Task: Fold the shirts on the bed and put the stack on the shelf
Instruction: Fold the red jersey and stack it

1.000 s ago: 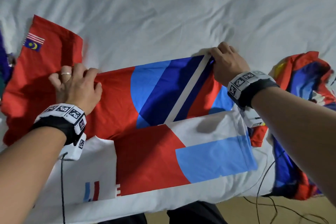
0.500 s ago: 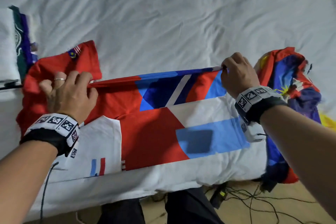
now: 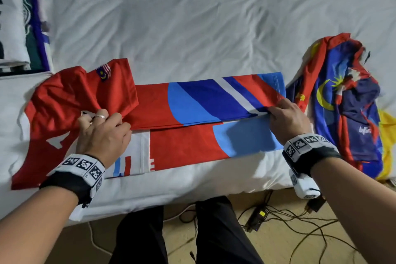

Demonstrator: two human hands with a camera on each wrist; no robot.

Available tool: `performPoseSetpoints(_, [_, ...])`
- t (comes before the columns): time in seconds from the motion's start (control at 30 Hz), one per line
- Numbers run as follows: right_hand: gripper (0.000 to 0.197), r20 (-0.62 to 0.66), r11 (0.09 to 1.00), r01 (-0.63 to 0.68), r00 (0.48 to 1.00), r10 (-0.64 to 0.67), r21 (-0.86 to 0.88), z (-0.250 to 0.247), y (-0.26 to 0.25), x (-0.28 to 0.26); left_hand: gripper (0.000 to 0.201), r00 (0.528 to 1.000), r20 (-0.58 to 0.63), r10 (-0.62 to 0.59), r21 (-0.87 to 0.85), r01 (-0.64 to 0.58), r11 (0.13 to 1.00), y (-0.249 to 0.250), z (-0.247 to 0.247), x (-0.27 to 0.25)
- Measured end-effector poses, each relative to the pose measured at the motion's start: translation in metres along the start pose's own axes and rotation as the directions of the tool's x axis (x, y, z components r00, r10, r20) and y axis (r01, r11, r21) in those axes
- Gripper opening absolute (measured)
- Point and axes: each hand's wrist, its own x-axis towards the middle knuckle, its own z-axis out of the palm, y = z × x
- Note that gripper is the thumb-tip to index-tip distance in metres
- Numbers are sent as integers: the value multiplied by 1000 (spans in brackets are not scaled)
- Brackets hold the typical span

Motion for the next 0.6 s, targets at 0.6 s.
performPoseSetpoints(0.6, [35, 290, 1000, 26, 957, -21, -14, -21, 18, 114, 22, 968, 127, -215, -250, 241, 938, 22, 21, 99])
